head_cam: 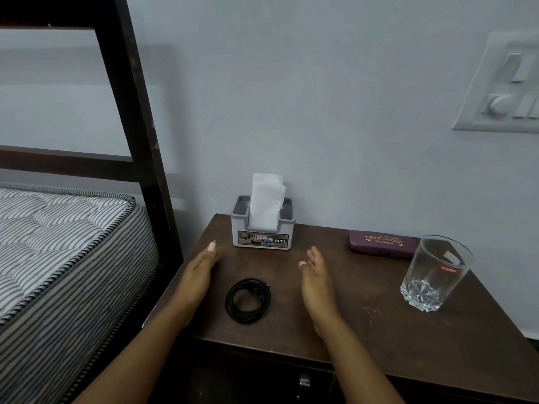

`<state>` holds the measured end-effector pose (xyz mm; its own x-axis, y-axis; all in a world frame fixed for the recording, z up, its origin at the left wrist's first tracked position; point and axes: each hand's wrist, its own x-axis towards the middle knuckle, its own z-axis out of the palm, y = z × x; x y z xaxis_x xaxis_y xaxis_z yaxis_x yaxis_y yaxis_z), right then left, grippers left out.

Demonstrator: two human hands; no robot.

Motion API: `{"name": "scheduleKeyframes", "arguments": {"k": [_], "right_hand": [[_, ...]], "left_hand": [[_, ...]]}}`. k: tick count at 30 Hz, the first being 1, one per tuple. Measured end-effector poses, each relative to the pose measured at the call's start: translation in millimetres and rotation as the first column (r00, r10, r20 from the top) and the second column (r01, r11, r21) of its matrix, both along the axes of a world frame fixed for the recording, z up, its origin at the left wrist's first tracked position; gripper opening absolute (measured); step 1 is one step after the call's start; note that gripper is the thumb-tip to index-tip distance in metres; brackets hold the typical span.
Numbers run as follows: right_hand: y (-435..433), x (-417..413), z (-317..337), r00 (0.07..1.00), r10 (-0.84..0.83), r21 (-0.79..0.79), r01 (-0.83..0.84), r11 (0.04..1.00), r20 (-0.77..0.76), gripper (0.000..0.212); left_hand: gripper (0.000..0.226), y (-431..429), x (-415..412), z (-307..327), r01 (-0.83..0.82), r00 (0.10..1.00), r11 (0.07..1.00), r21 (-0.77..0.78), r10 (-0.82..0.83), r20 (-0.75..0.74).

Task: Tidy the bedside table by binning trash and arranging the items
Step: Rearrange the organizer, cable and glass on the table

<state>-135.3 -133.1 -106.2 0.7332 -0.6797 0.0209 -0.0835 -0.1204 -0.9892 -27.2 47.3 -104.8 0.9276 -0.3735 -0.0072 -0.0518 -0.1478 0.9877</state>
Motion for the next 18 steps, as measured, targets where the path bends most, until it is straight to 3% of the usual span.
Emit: {"name": "scheduleKeyframes", "arguments": {"k": [7,11,15,18], "right_hand": [[-22,41,2,0.987,0.141,-0.047,-0.145,0.988,-0.081,0.051],[-23,47,-4,0.989,0.11,-0.076,-0.118,0.99,-0.101,0.05],[-16,40,-6,0.991,0.097,-0.149,-0.111,0.983,-0.095,0.05],[-10,32,-9,0.991,0.108,-0.183,-0.121,0.976,-0.083,0.05]], "left_hand": [[0.064,-46,25,8,0.067,0.998,0.996,-0.057,-0.068,-0.017],[0.067,-54,30,7,0.044,0.999,0.996,-0.075,-0.045,-0.018],[0.088,-47,28,3,0.022,1.0,0.994,-0.104,-0.023,-0.008],[0.083,-44,23,0,0.003,1.0,0.992,-0.124,-0.005,-0.018]]}}
